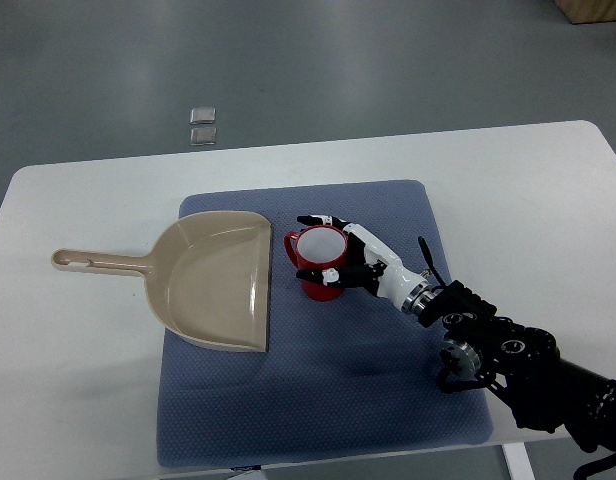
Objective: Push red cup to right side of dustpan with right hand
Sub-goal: 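Continue pushing the red mug toward the dustpan's edge, then hold the right hand against the mug beside the dustpan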
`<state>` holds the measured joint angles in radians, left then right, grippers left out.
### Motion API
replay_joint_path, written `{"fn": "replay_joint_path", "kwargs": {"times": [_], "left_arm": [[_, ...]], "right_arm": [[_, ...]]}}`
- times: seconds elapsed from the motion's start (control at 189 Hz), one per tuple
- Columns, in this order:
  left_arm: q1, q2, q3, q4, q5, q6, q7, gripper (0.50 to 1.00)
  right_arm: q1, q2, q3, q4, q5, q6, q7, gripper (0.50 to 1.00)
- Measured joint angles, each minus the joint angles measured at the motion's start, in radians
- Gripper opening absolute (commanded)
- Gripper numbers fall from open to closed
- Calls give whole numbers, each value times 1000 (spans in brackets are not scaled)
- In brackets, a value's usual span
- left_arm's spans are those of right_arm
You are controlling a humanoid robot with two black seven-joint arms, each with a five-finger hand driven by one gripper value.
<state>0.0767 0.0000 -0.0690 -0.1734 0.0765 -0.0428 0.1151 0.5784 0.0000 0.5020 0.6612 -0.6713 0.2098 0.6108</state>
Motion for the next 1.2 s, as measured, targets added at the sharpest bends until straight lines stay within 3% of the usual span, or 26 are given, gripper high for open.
{"fn": "replay_joint_path", "kwargs": {"times": [1.199], "left_arm": [[0, 0, 0, 0, 0, -1, 0, 1000]], "right_arm": [[18, 0, -35, 9, -1, -26, 0, 932]]}}
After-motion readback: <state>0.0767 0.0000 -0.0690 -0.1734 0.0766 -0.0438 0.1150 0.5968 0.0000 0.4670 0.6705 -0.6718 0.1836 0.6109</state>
